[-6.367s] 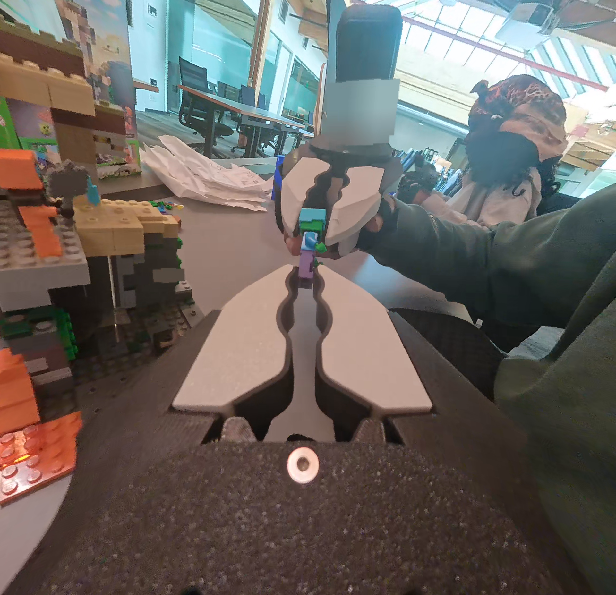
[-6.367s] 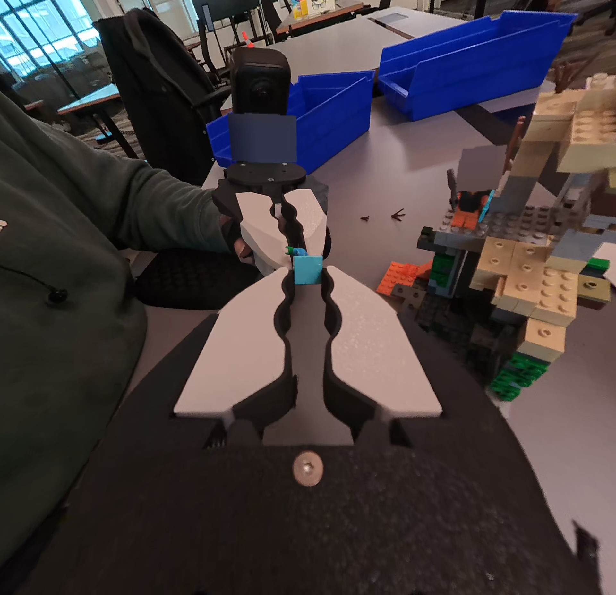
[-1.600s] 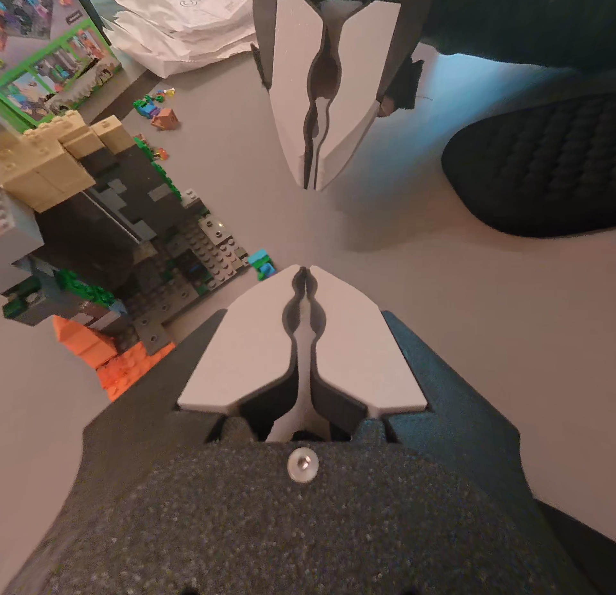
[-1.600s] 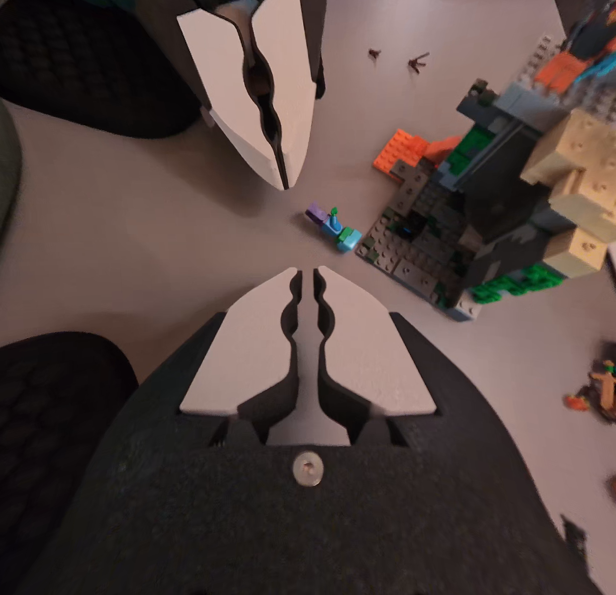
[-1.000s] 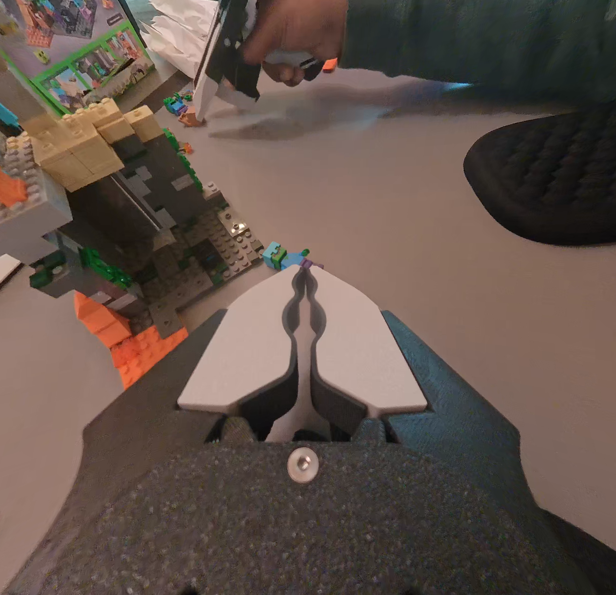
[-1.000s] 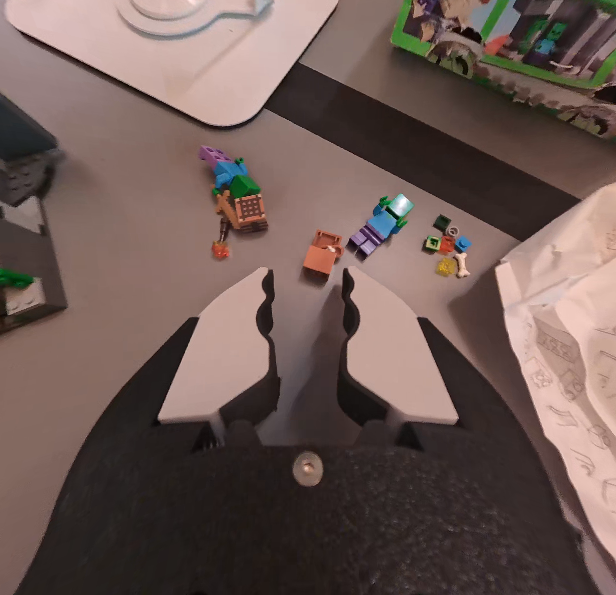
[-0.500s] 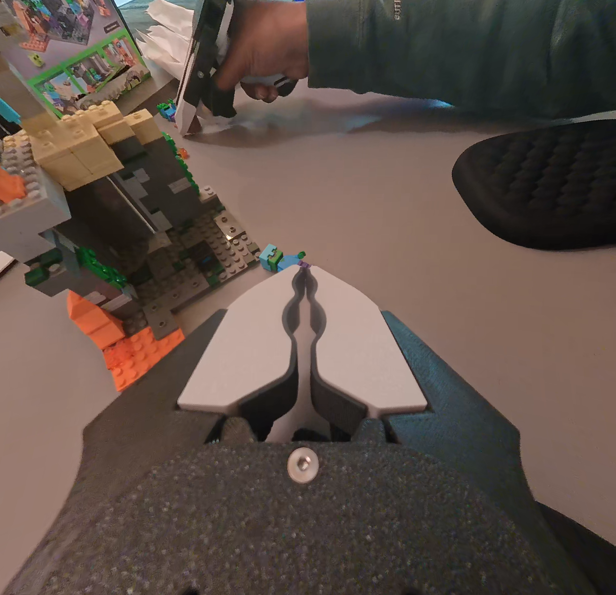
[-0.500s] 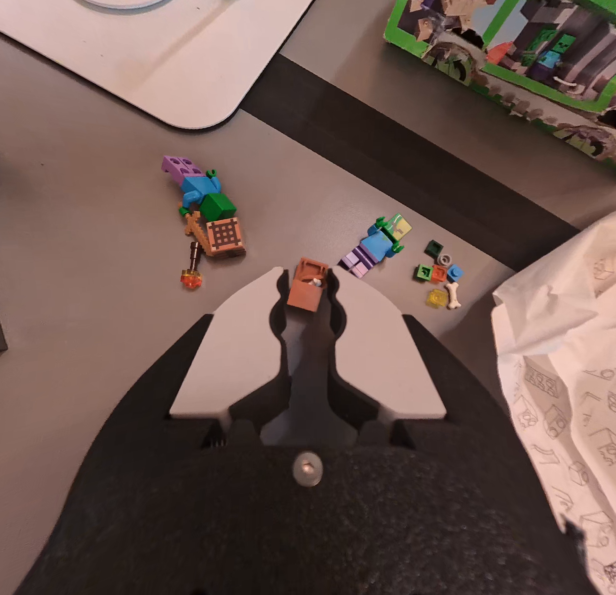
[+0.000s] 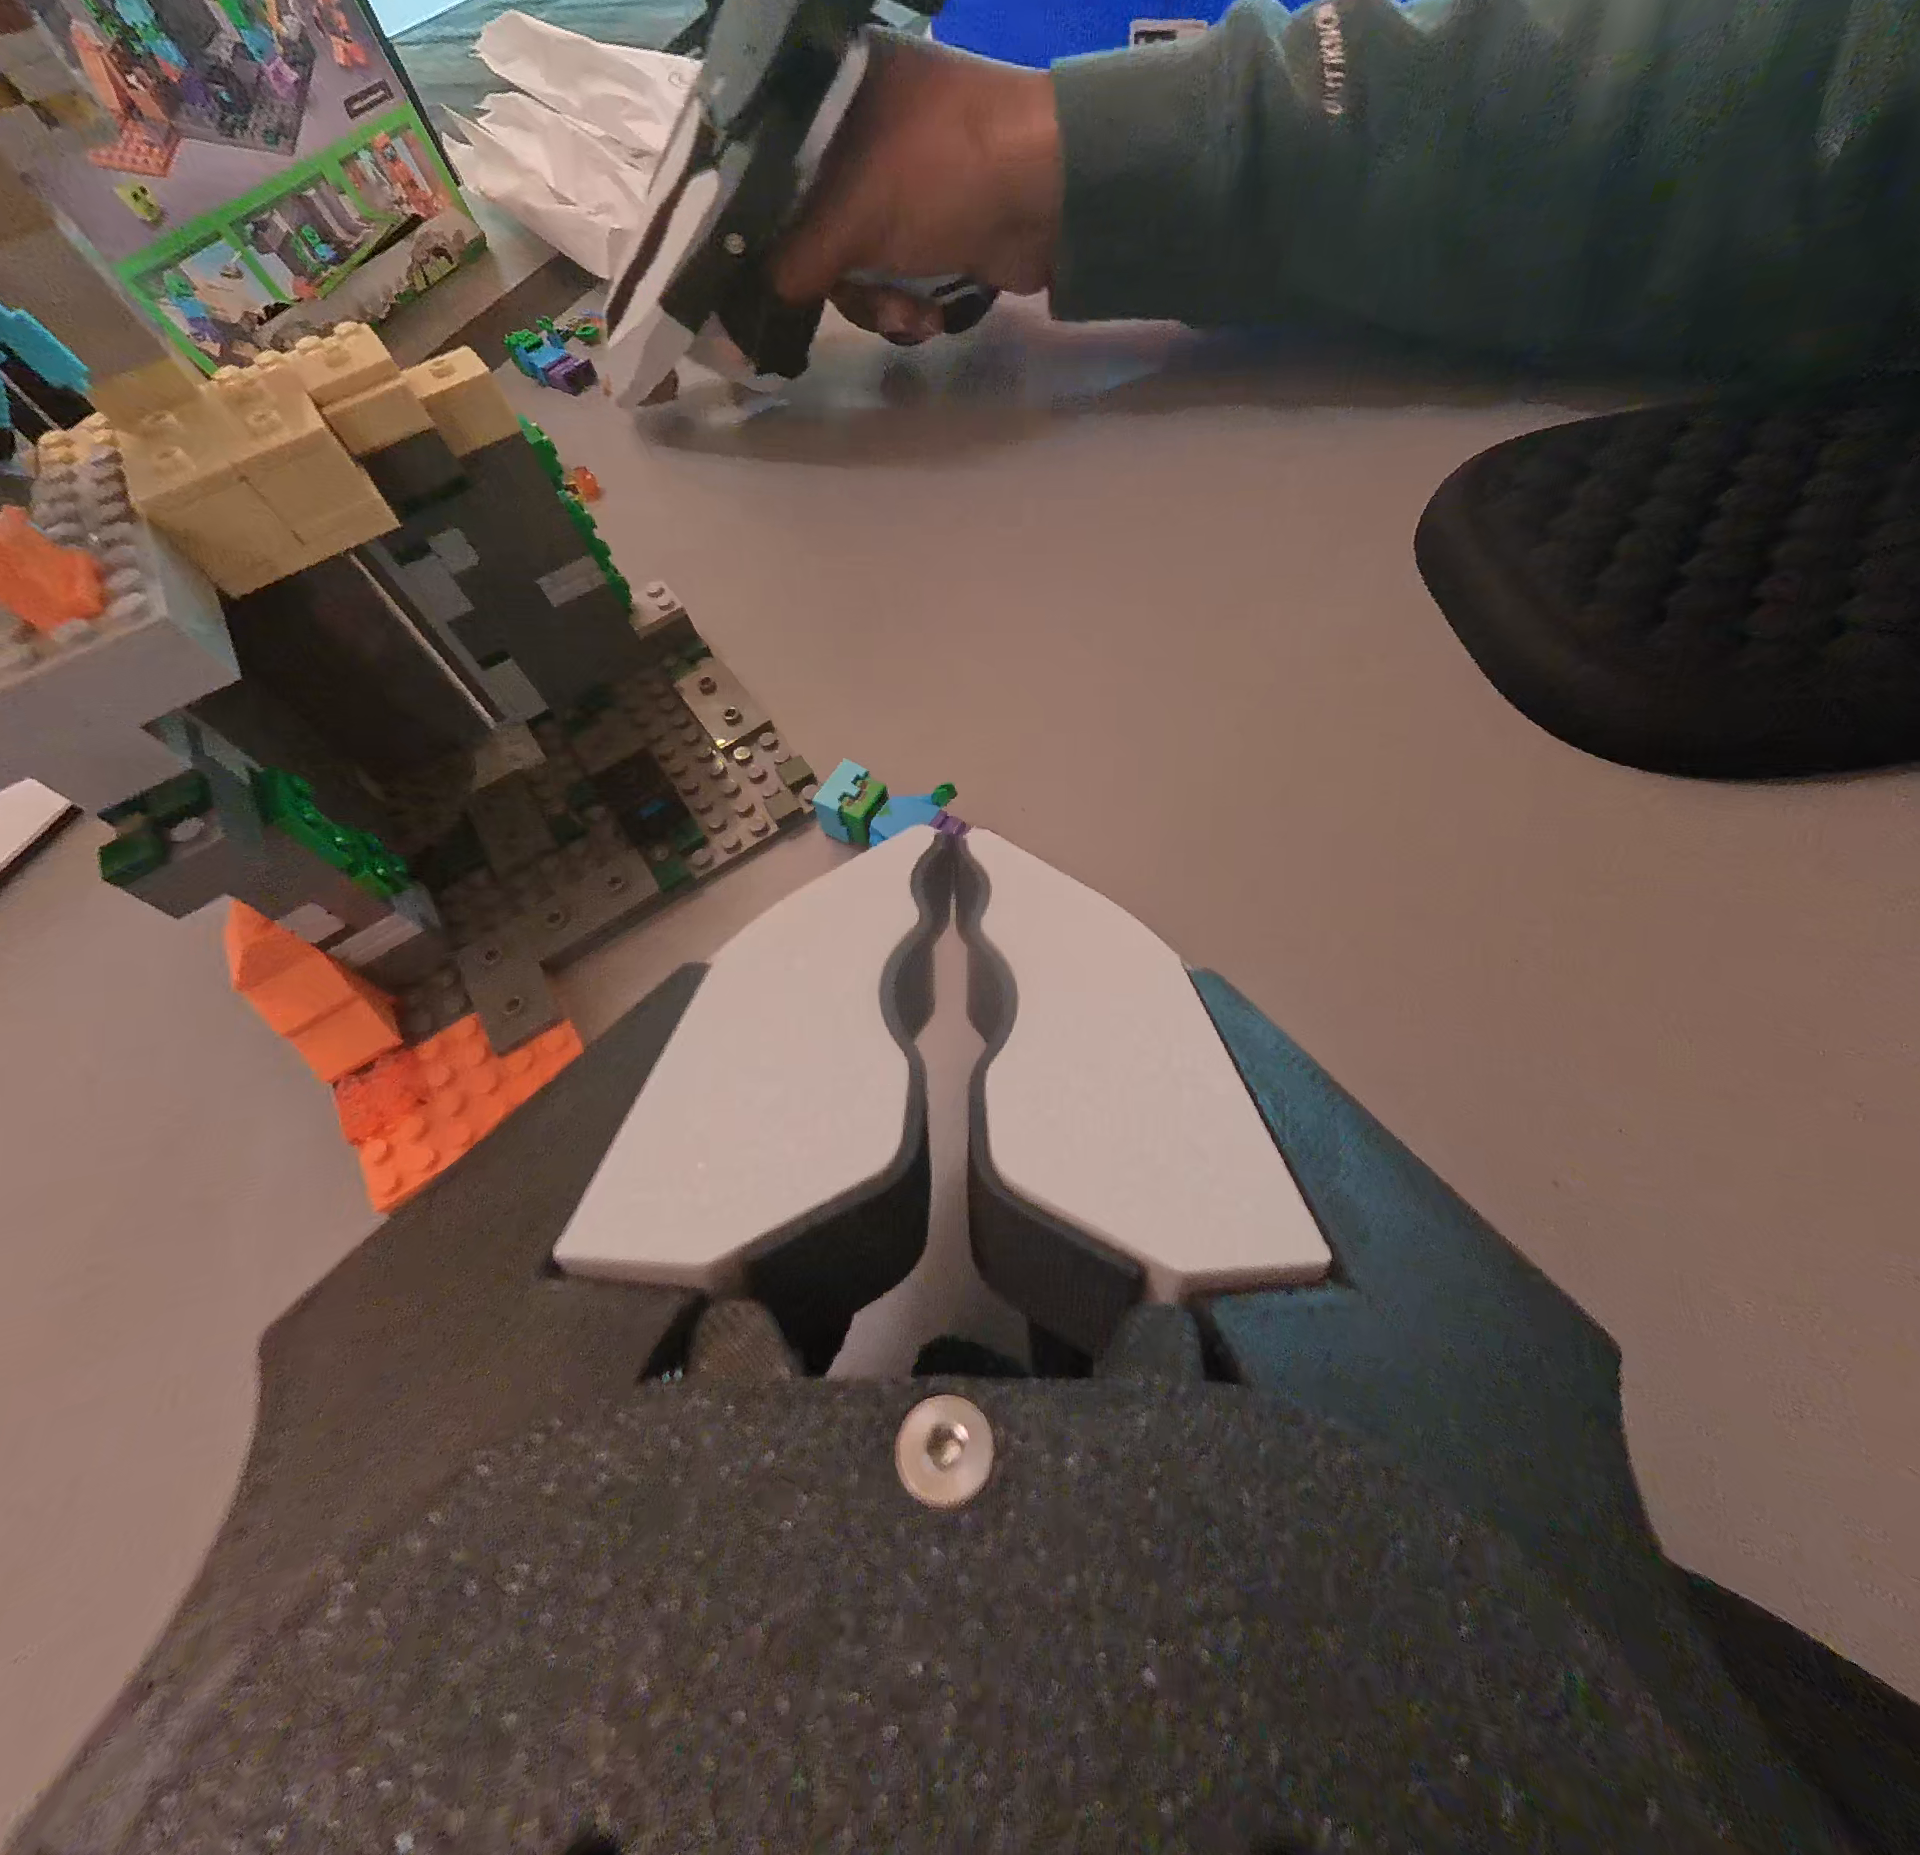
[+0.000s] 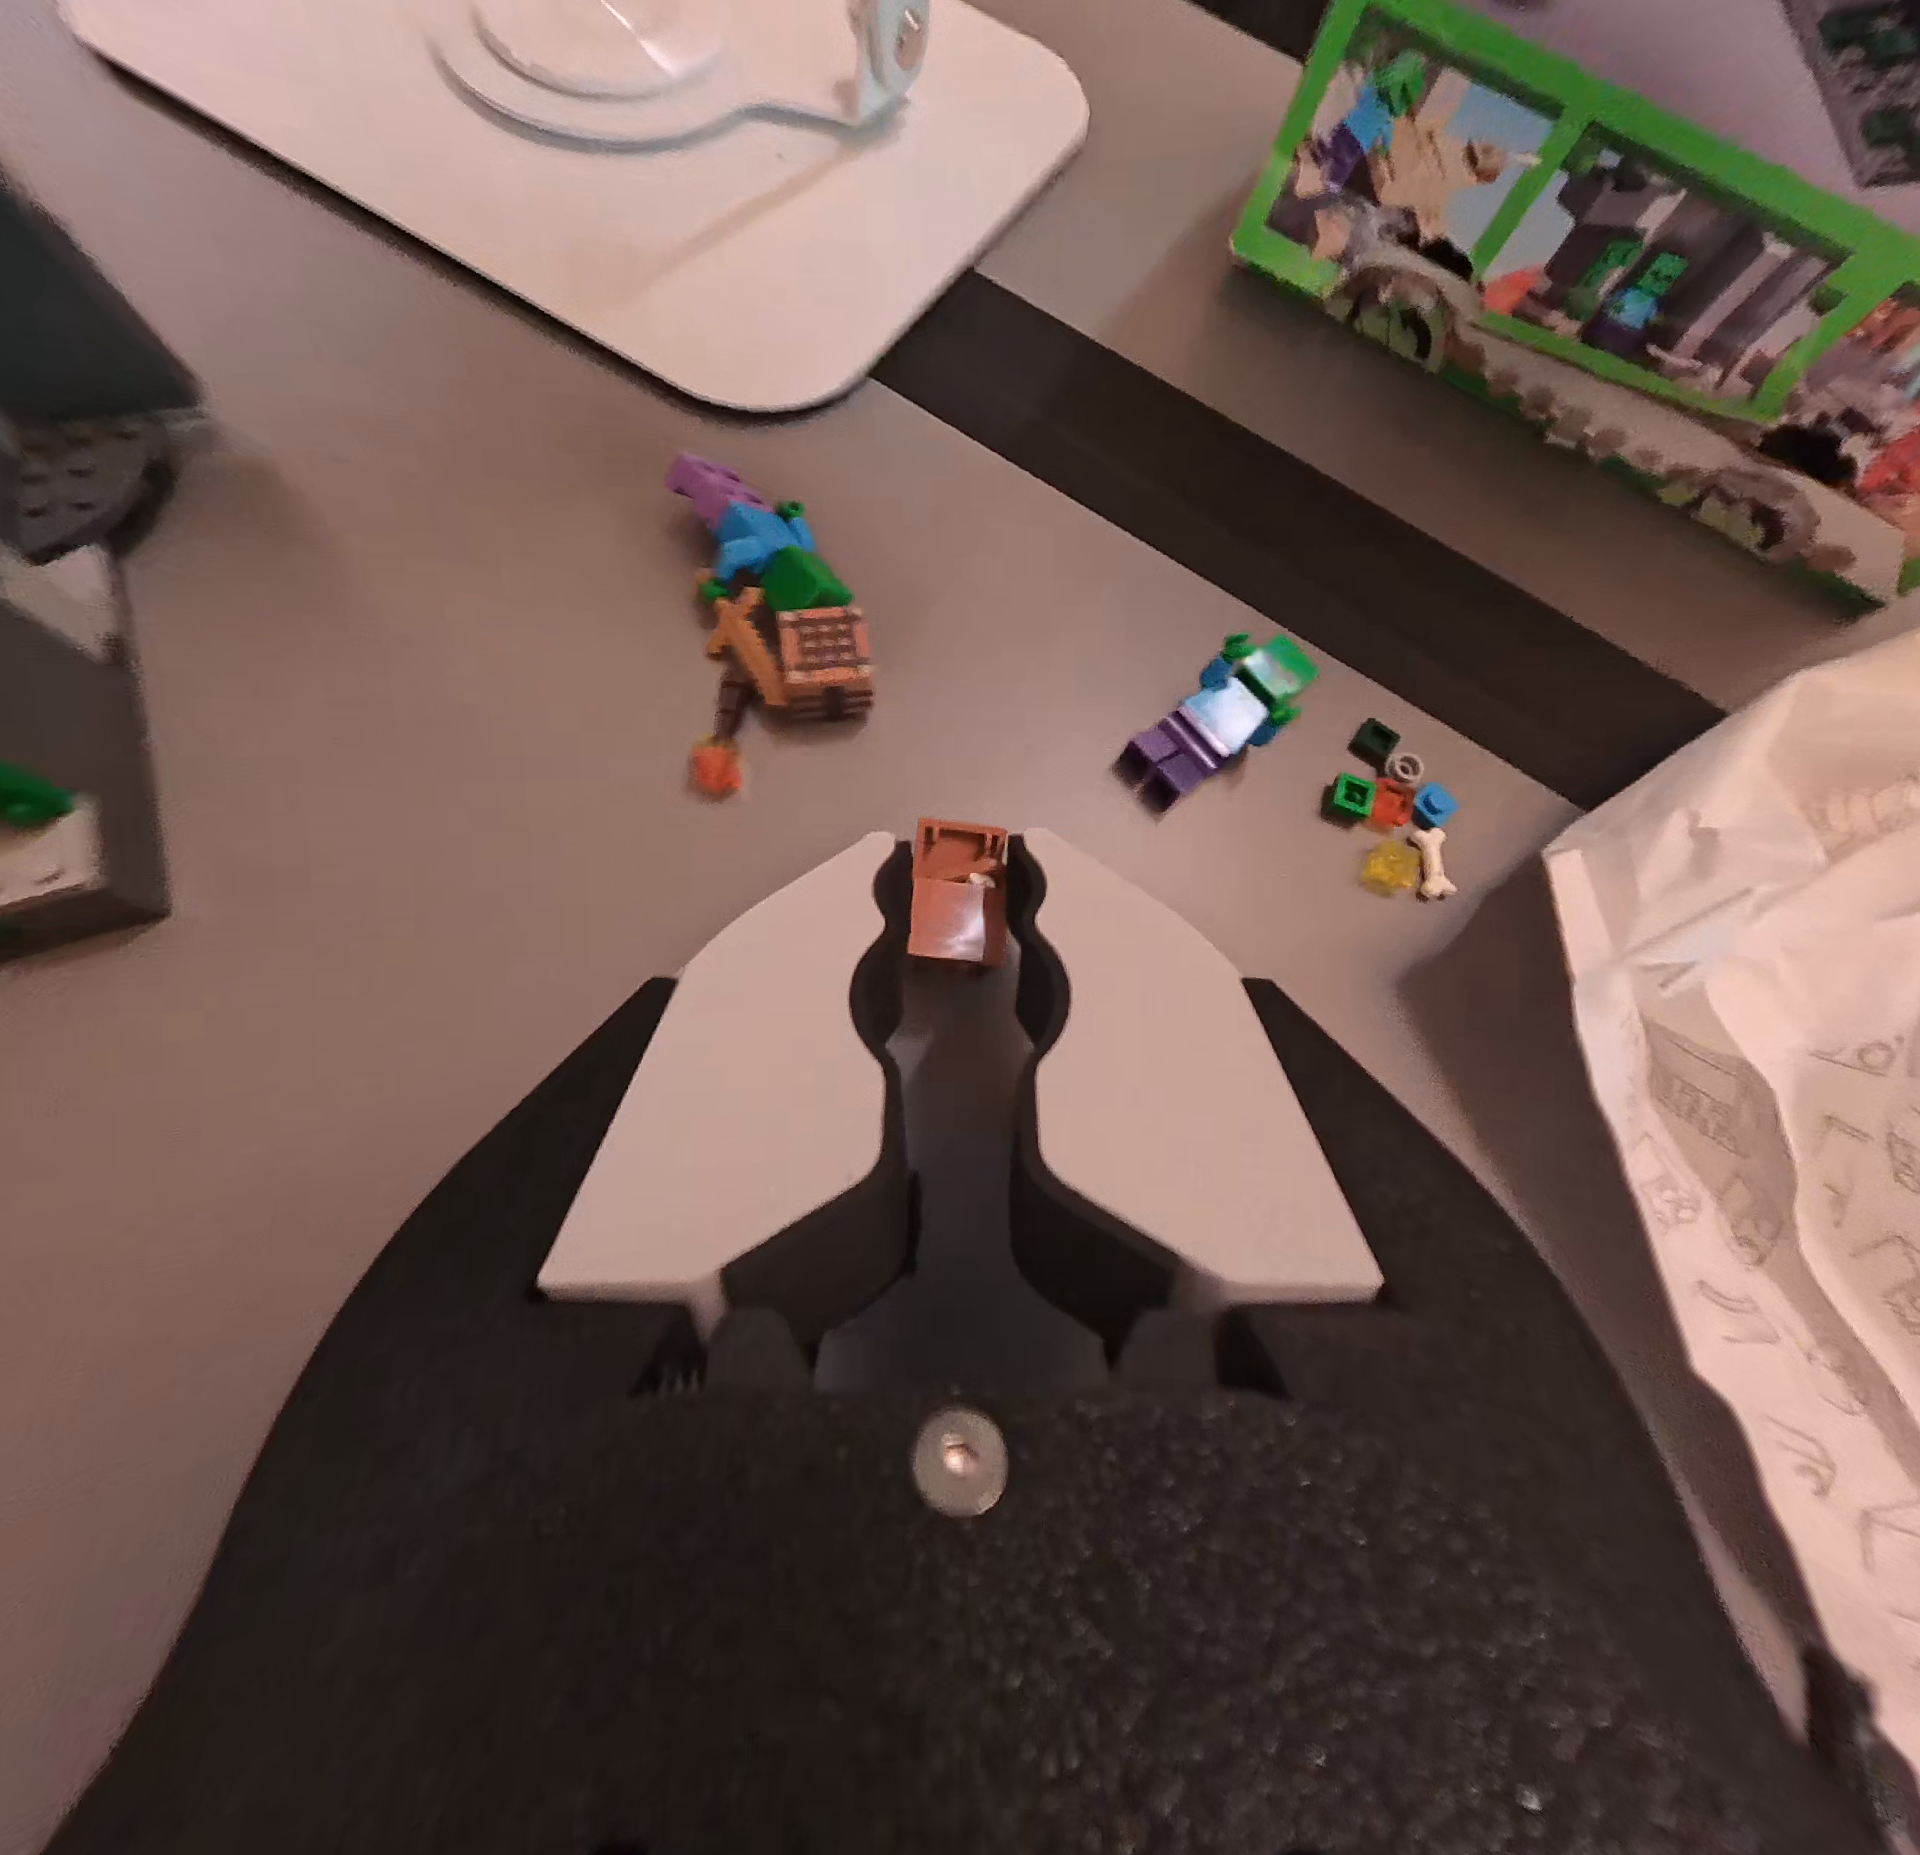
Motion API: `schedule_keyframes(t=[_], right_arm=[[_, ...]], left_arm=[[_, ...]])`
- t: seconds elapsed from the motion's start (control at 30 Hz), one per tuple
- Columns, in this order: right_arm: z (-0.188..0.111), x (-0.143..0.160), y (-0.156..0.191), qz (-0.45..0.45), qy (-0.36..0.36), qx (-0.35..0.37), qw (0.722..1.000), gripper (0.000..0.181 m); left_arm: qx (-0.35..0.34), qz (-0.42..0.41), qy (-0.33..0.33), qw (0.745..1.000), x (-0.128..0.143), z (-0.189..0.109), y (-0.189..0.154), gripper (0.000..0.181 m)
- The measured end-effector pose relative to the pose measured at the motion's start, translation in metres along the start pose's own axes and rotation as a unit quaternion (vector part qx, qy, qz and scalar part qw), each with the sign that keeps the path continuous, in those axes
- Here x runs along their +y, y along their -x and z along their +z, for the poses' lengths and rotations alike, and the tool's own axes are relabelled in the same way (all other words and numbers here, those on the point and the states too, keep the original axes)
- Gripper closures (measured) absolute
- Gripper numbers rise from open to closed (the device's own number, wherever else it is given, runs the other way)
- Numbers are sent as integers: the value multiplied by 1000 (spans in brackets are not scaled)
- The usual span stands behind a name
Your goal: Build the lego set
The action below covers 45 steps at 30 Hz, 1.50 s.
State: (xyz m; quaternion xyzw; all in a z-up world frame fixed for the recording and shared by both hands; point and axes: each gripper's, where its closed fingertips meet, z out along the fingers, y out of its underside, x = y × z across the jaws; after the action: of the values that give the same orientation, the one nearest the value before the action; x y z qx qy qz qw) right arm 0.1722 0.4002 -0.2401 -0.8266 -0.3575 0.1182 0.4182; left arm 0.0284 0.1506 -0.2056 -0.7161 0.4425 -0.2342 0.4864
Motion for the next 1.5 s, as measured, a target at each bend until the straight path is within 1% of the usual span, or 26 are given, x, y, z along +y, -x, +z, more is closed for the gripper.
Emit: schedule_keyframes(t=[0.17, 0.3, 0.47, 0.57, 0.67, 0.73, 0.8, 0.87, 1.0, 1.2, 1.33, 1.43, 1.5], right_arm=[[-35, -10, 29, -30, -100, -25, 994, 164], [-67, -22, 61, -65, -181, -54, 980, 164], [-109, -42, 121, -146, -285, -104, 942, 165], [-127, -51, 160, -179, -322, -141, 919, 165], [-137, -55, 193, -220, -342, -161, 899, 164], [-139, -55, 210, -245, -344, -170, 890, 165], [-137, -52, 222, -271, -342, -172, 883, 164], [-135, -50, 233, -291, -342, -176, 876, 164], [-133, -44, 248, -327, -344, -172, 863, 165], [-129, -36, 254, -372, -344, -150, 849, 164], [-123, -33, 253, -382, -333, -135, 851, 164], [-114, -29, 253, -381, -312, -129, 861, 163], [-105, -26, 254, -379, -289, -133, 869, 160]], left_arm=[[-7, -5, -3, 1000, -1, 1, 3, 181], [-10, -8, -8, 1000, -4, 2, 3, 181], [-14, -27, -27, 999, -17, 4, 6, 179], [-9, -58, -54, 997, -34, 5, 11, 174], [-7, -86, -83, 993, -55, 3, 16, 171], [17, -116, -94, 989, -65, 2, 15, 169], [50, -152, -93, 983, -70, 3, 12, 165], [68, -182, -97, 976, -73, 2, 13, 164], [90, -200, -67, 973, -63, 4, 9, 165], [114, -209, -27, 971, -52, 5, 1, 171], [98, -201, 2, 975, -45, 8, 4, 172], [82, -202, 30, 975, -38, 11, 7, 173], [72, -204, 50, 975, -31, 11, 12, 173]])
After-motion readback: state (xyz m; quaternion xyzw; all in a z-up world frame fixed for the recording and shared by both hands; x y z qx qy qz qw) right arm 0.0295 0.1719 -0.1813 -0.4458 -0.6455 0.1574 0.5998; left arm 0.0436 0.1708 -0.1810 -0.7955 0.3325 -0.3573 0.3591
